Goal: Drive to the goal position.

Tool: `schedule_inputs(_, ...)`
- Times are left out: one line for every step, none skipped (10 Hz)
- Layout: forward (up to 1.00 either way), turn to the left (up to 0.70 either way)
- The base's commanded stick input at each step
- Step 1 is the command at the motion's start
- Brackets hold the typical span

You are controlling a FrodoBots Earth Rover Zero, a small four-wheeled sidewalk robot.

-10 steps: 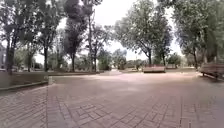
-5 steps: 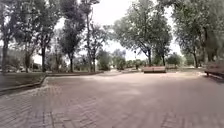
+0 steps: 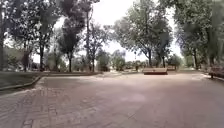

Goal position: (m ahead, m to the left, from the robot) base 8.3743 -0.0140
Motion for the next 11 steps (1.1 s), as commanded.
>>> schedule_inputs(0.85, 0.0)
schedule_inputs(0.85, 0.0)
schedule_inputs(0.85, 0.0)
schedule_inputs(0.85, 0.0)
schedule_inputs(0.85, 0.0)
schedule_inputs(0.85, 0.0)
schedule_inputs(0.85, 0.0)
schedule_inputs(0.85, 0.0)
schedule_inputs(0.85, 0.0)
schedule_inputs(0.85, 0.0)
schedule_inputs(0.85, 0.0)
